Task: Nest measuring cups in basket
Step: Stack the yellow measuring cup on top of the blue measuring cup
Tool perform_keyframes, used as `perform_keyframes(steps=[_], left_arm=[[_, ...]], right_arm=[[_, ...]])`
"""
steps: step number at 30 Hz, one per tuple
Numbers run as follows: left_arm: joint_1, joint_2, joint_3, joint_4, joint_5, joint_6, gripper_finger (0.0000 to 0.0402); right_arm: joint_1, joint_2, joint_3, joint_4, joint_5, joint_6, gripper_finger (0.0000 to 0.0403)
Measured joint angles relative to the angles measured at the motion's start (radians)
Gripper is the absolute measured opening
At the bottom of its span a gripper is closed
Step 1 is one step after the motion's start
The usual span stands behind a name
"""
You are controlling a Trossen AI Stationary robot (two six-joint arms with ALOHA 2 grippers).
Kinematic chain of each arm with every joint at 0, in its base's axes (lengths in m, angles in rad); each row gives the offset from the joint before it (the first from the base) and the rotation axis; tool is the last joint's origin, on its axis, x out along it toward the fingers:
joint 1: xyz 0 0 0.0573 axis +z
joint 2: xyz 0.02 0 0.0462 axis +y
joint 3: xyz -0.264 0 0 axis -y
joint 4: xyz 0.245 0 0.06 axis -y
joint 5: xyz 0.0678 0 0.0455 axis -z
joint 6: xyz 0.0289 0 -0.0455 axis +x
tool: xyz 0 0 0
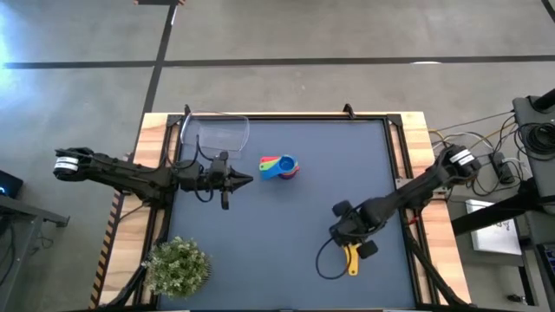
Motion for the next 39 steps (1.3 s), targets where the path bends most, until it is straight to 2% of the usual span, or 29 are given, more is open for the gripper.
perform_keyframes(steps=[9,15,20,25,28,32,35,39], left_arm=[[0.0,0.0,0.0,0.0,0.0,-0.004,0.0],[0.0,0.005,0.0,0.001,0.001,-0.003,0.0],[0.0,0.029,0.0,0.009,0.001,-0.002,0.0],[0.0,0.058,-0.001,0.06,0.001,0.001,0.0],[0.0,0.073,-0.001,0.11,0.007,-0.004,0.0],[0.0,0.077,0.002,0.18,0.075,-0.005,0.0],[0.0,0.076,0.011,0.185,0.119,-0.004,0.0],[0.0,0.073,0.015,0.186,0.128,-0.005,0.0]], right_arm=[[0.0,0.097,0.001,0.0,-0.001,-0.03,0.0073],[-0.001,0.116,0.002,0.002,0.012,-0.046,0.0058],[-0.008,0.09,0.002,0.061,0.081,-0.007,0.0036],[-0.04,0.059,0.03,0.08,0.12,0.104,0.0014],[-0.082,0.053,0.061,0.092,0.19,0.205,0.0011],[-0.162,0.047,0.085,0.192,0.243,0.284,0.001],[-0.247,0.036,0.104,0.283,0.244,0.214,0.0009],[-0.424,0.002,0.125,0.433,0.206,0.163,0.0009]])
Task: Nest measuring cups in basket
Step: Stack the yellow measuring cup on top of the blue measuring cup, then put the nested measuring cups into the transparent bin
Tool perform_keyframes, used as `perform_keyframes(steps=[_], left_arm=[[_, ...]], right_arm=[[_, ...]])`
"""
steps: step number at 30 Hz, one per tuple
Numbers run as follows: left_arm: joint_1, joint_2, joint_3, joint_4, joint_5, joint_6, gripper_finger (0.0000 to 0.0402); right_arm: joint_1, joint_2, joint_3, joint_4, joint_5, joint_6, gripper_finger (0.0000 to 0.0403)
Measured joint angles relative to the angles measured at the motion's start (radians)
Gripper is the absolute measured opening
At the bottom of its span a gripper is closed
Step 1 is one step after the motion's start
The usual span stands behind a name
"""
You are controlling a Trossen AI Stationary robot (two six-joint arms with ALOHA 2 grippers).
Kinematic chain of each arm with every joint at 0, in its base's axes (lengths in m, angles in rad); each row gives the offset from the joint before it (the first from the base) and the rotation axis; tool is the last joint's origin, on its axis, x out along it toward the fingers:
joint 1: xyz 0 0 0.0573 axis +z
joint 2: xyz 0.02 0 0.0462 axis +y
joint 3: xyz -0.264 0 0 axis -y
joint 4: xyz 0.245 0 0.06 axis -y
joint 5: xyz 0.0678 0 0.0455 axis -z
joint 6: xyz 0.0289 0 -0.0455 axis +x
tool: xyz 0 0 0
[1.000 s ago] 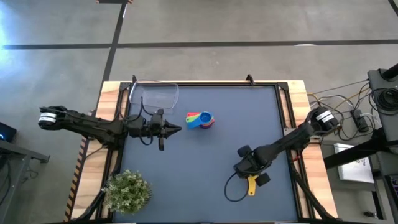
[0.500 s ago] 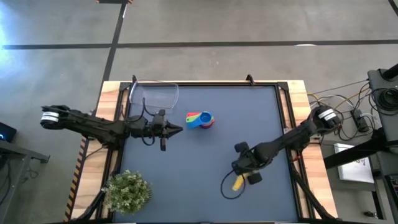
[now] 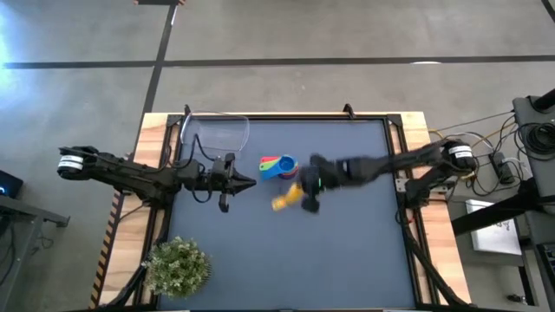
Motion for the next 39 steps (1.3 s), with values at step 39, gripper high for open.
perform_keyframes(steps=[39], left_arm=[[0.0,-0.008,-0.001,-0.002,0.005,0.013,0.0]], right_arm=[[-0.441,0.261,0.249,-0.053,-0.225,-0.151,0.0125]])
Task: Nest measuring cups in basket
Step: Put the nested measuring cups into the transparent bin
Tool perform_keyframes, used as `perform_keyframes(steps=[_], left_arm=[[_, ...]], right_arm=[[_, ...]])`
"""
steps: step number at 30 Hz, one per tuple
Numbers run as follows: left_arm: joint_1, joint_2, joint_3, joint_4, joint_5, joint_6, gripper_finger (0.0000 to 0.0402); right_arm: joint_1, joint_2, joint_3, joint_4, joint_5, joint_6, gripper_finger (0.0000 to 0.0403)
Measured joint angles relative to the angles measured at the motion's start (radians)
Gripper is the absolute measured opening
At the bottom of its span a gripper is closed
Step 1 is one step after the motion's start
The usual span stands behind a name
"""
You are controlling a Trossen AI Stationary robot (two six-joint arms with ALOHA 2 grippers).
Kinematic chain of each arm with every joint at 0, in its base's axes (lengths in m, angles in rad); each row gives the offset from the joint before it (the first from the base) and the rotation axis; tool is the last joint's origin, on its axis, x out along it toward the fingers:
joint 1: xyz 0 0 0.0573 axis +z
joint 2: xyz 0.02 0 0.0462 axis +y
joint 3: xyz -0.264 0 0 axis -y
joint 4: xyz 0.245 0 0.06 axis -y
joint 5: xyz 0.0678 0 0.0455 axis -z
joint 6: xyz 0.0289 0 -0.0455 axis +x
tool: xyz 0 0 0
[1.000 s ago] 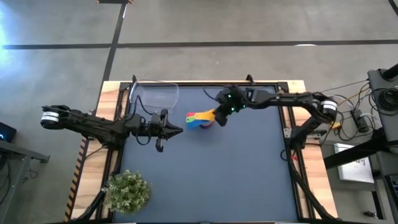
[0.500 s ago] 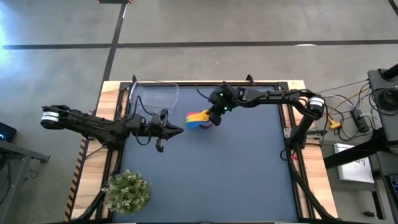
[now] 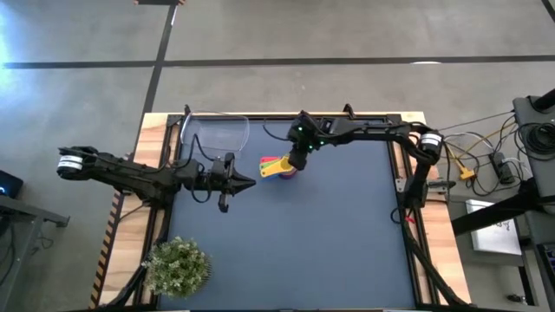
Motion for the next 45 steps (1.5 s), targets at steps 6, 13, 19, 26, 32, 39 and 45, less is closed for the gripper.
perform_keyframes(steps=[6,13,19,26,32,39,45], left_arm=[[0.0,0.0,0.0,-0.007,0.0,0.0,0.0],[0.0,0.024,-0.001,-0.096,-0.018,-0.031,0.0],[-0.008,0.096,0.059,-0.131,-0.158,-0.03,0.0],[-0.009,0.285,0.176,-0.199,-0.156,-0.072,0.0004],[-0.009,0.414,0.412,-0.499,-0.131,-0.004,0.0055],[-0.009,0.509,0.819,-1.15,-0.271,0.099,0.0146],[0.033,0.62,1.007,-1.424,-0.263,0.128,0.0222]], right_arm=[[0.018,-0.029,0.005,-0.044,-0.002,-0.103,0.0143],[0.151,-0.126,-0.151,-0.054,0.066,-0.098,0.0128],[0.263,-0.29,-0.361,0.158,0.106,-0.032,0.0106],[0.33,-0.493,-0.601,0.448,0.108,0.003,0.0085],[0.342,-0.626,-0.758,0.629,0.108,-0.01,0.0076],[0.348,-0.698,-0.904,0.811,0.107,0.007,0.0073],[0.348,-0.722,-0.964,0.821,0.107,0.008,0.0071]])
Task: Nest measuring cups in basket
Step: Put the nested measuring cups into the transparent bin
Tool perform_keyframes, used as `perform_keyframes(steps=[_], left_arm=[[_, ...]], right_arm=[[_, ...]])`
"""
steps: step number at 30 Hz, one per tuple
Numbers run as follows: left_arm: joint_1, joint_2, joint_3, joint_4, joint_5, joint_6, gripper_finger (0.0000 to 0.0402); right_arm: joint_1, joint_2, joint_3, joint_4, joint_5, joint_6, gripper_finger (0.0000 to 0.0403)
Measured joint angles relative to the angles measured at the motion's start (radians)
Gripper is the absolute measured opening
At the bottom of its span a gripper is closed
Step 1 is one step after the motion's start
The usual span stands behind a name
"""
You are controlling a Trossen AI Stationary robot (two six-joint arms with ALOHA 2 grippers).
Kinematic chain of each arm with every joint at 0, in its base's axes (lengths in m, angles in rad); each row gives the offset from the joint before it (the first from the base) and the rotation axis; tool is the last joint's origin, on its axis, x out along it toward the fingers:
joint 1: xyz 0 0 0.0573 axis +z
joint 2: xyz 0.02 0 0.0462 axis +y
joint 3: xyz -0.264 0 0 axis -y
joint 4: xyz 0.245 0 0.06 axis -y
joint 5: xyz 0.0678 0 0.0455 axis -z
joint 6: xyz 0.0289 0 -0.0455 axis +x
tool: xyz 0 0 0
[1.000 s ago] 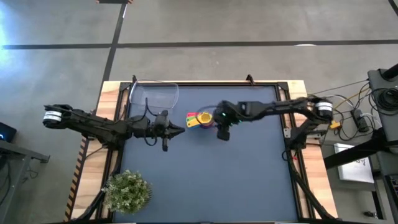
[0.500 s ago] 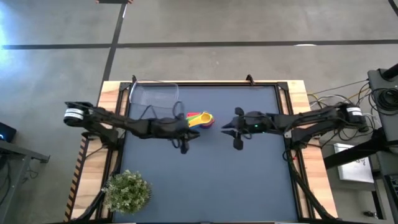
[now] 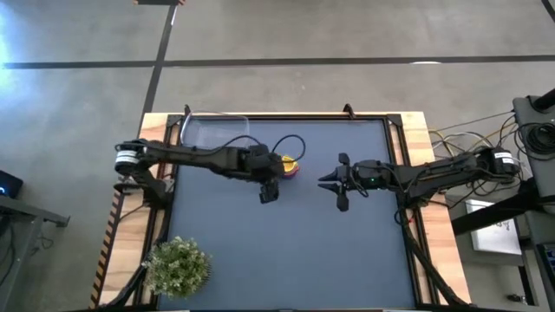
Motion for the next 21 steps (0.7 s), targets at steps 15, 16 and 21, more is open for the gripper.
perform_keyframes(steps=[15,16,21], left_arm=[[0.16,0.094,0.002,0.024,0.098,0.055,0.028],[0.167,0.096,0.002,0.016,0.099,0.056,0.028],[0.184,0.122,0.002,0.008,0.134,0.098,0.0292]], right_arm=[[0.022,-0.098,-0.082,-0.009,-0.009,-0.005,0.0009],[0.022,-0.093,-0.08,0.007,-0.009,-0.007,0.0009],[0.022,-0.077,-0.077,0.028,-0.009,-0.019,0.0009]])
